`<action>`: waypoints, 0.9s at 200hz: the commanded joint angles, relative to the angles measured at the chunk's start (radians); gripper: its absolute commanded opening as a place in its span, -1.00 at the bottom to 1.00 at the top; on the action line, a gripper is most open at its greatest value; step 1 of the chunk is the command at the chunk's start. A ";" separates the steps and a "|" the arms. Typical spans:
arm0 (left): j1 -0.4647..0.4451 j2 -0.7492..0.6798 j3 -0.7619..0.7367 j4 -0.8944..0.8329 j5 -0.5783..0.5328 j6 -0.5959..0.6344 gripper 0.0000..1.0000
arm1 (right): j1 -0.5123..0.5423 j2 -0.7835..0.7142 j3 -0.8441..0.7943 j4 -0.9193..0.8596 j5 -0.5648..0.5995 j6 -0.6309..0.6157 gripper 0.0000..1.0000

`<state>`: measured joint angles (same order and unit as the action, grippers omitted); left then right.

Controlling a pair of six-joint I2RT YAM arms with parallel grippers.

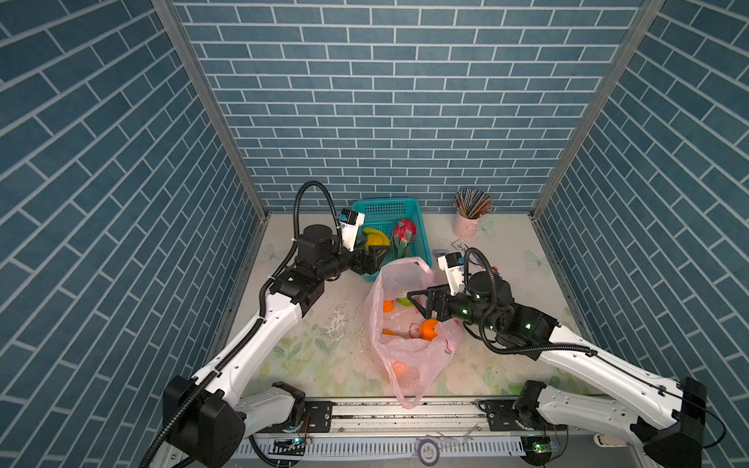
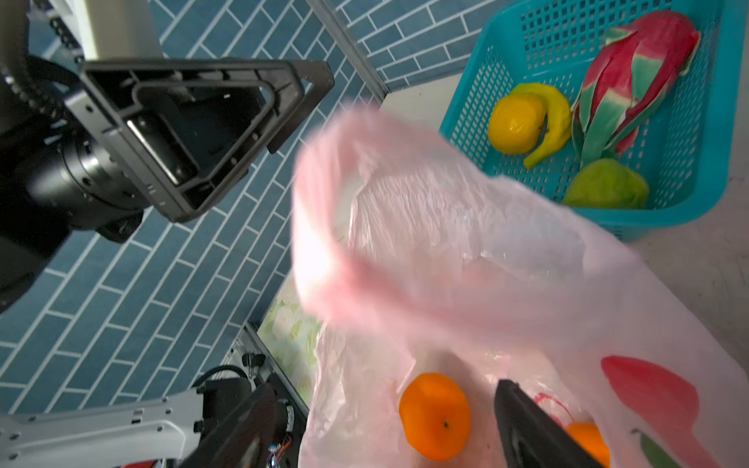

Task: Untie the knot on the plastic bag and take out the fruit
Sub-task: 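Lower the left gripper to the bag rim while the right gripper reaches inside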

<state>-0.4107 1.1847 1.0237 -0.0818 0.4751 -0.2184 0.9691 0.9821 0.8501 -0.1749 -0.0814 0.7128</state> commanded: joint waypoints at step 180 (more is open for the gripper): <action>-0.232 -0.186 -0.348 -0.304 -0.113 -0.266 0.49 | 0.276 0.211 -0.168 -0.018 0.012 0.089 -0.10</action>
<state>-0.6151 1.0256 0.7204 -0.3473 0.3958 -0.4080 1.2091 1.1767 0.6872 -0.1944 -0.0608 0.7818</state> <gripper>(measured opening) 0.742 0.454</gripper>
